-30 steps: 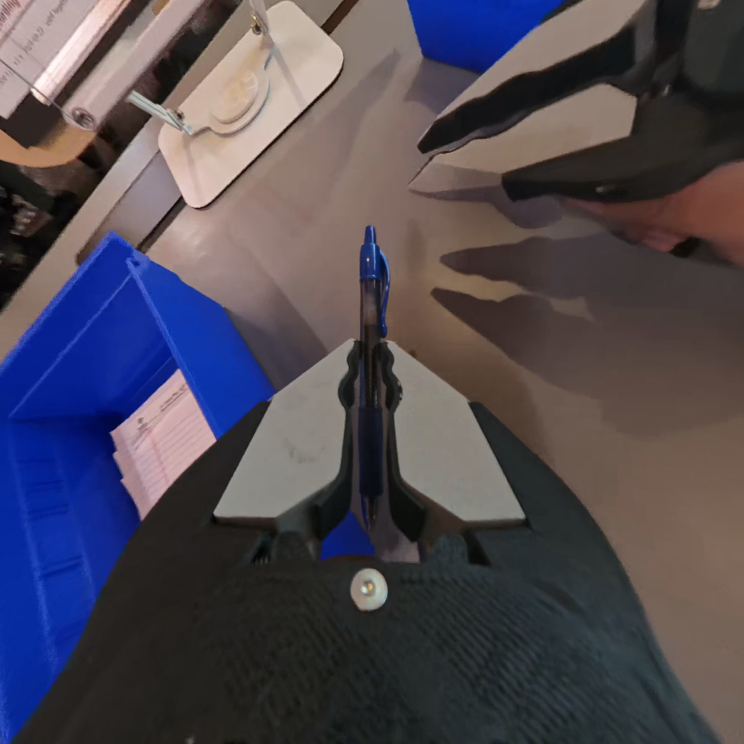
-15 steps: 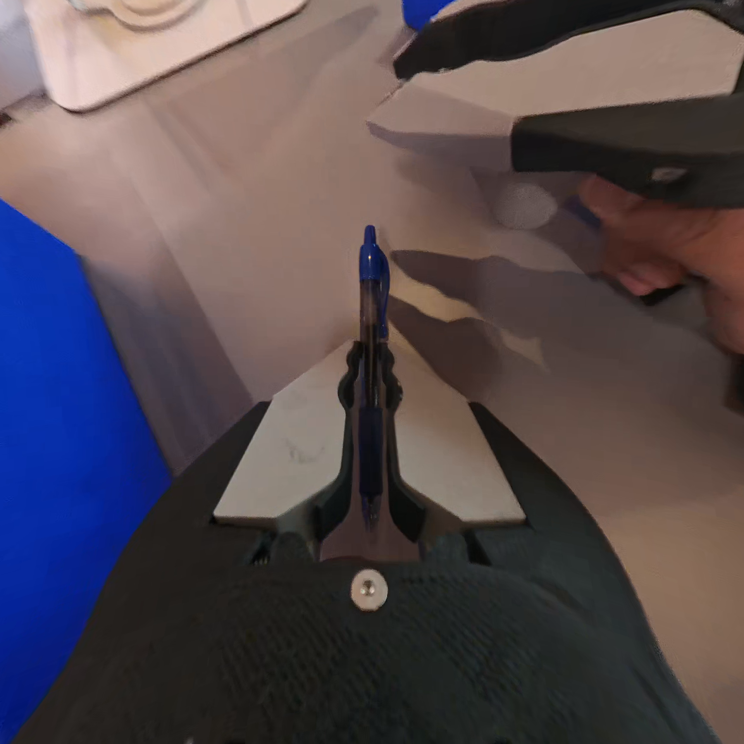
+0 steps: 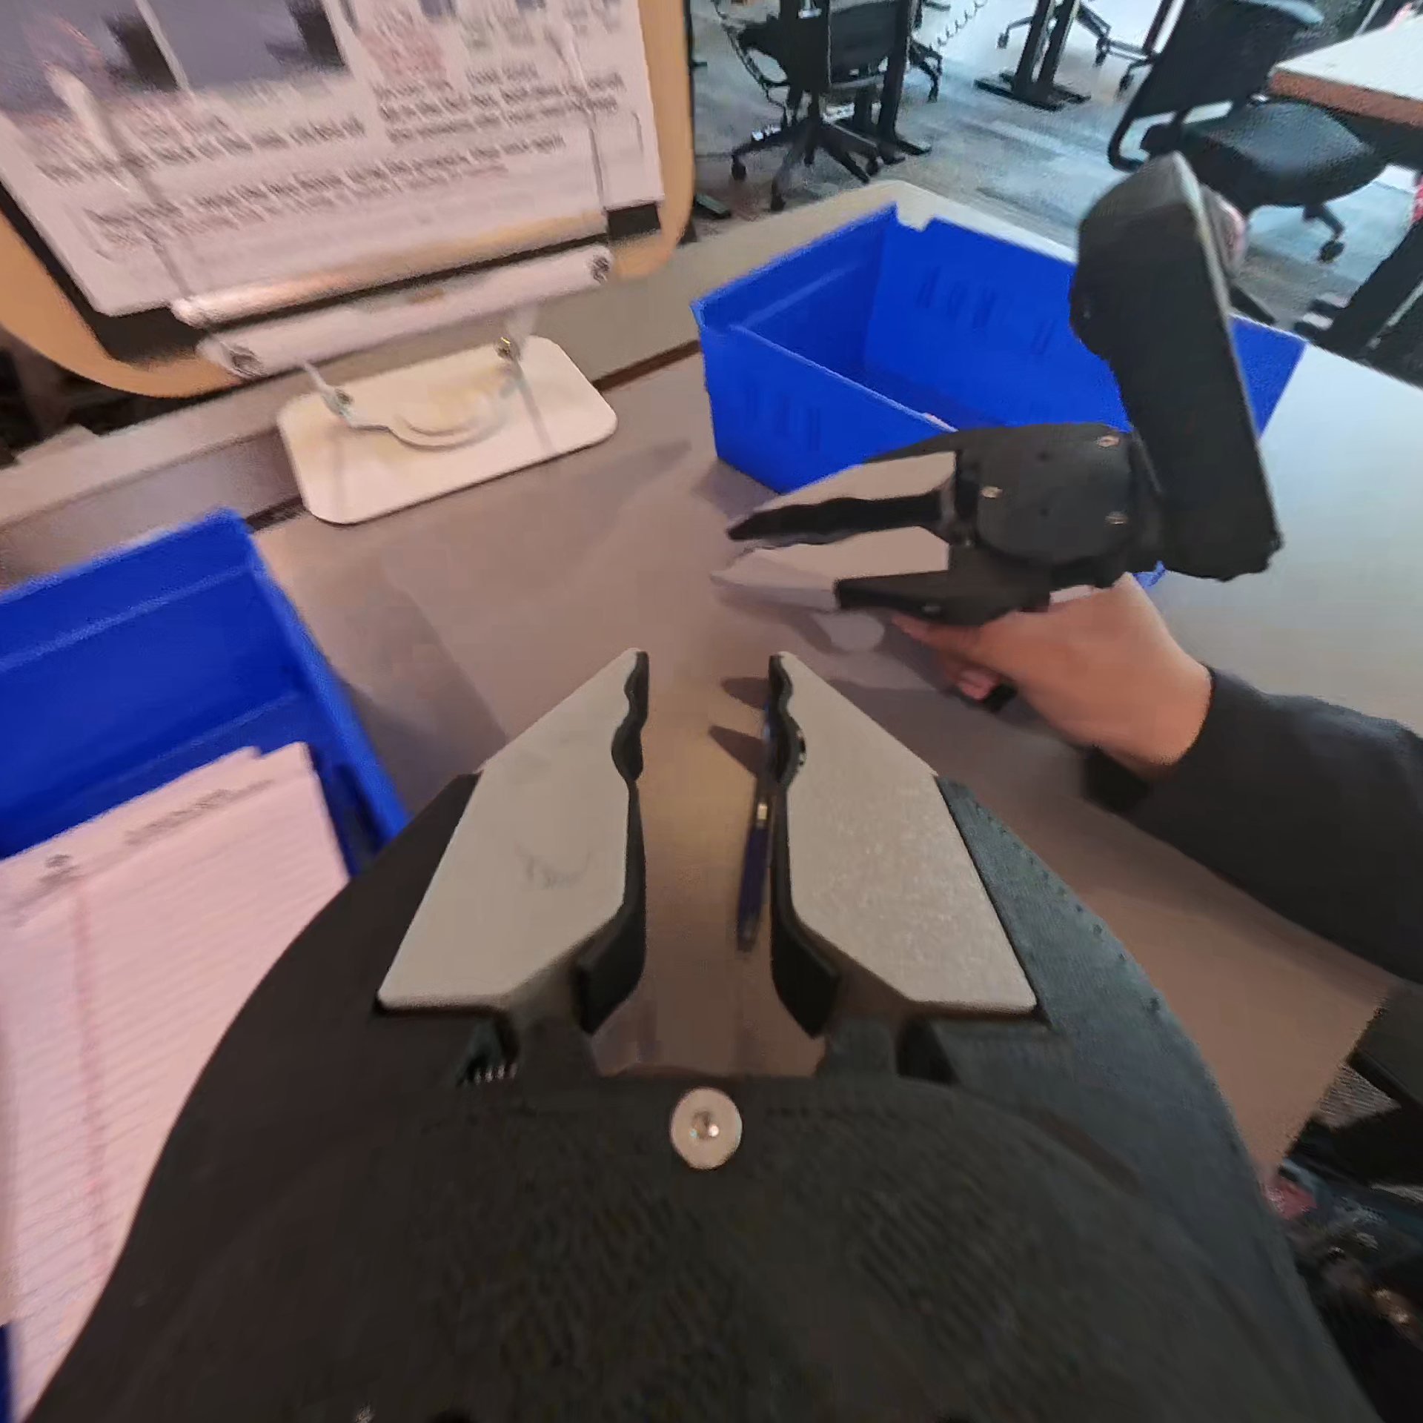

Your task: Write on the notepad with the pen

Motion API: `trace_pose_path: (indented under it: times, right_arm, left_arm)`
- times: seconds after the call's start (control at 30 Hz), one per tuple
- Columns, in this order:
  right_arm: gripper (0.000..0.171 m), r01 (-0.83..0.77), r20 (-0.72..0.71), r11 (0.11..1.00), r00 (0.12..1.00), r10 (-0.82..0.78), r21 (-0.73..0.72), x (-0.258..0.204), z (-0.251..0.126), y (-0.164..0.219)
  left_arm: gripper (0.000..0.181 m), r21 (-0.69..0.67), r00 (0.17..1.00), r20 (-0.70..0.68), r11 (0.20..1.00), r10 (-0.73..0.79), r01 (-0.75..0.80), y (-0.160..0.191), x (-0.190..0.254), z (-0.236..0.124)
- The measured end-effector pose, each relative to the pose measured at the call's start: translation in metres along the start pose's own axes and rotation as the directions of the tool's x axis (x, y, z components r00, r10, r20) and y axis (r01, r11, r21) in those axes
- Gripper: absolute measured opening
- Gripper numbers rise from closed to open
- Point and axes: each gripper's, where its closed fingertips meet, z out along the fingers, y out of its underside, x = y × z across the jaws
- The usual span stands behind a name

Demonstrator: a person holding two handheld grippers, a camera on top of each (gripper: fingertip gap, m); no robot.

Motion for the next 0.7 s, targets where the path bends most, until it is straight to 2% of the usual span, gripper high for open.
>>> trace_pose_path:
  times: [0.03, 0.1, 0.23, 0.37, 0.43, 0.57, 0.7]
  right_arm:
    - [0.021, 0.018, 0.028, 1.000, 0.999, -0.018, 0.006, -0.005, -0.002, -0.003]
    - [0.015, 0.046, 0.089, 0.999, 0.995, -0.047, 0.012, -0.016, -0.008, -0.007]
    - [0.006, 0.083, 0.204, 0.988, 0.977, -0.056, -0.128, -0.033, -0.011, 0.010]
    - [0.000, 0.048, 0.375, 0.955, 0.924, 0.068, -0.292, -0.056, -0.020, 0.034]
    - [0.000, 0.078, 0.407, 0.921, 0.909, 0.091, -0.382, -0.061, -0.024, 0.051]
    - [0.000, 0.126, 0.375, 0.865, 0.924, 0.075, -0.485, -0.058, -0.018, 0.078]
    - [0.000, 0.105, 0.139, 0.894, 0.989, -0.048, -0.436, -0.020, 0.007, 0.075]
  left_arm:
    - [0.029, 0.008, 1.000, 0.021, 1.000, 0.005, -0.005, -0.003, -0.013, -0.006]
    - [0.029, -0.009, 0.998, 0.061, 0.999, -0.035, 0.036, 0.001, -0.044, -0.012]
    - [0.031, -0.109, 0.986, 0.129, 0.987, -0.106, 0.120, 0.032, -0.106, -0.010]
    - [0.033, -0.209, 0.963, 0.179, 0.948, -0.203, 0.239, 0.072, -0.157, 0.002]
    - [0.033, -0.240, 0.955, 0.200, 0.934, -0.220, 0.266, 0.089, -0.170, 0.008]
    - [0.032, -0.282, 0.940, 0.201, 0.903, -0.276, 0.325, 0.111, -0.178, 0.020]
    - [0.035, -0.230, 0.933, 0.161, 0.907, -0.322, 0.353, 0.104, -0.179, 0.024]
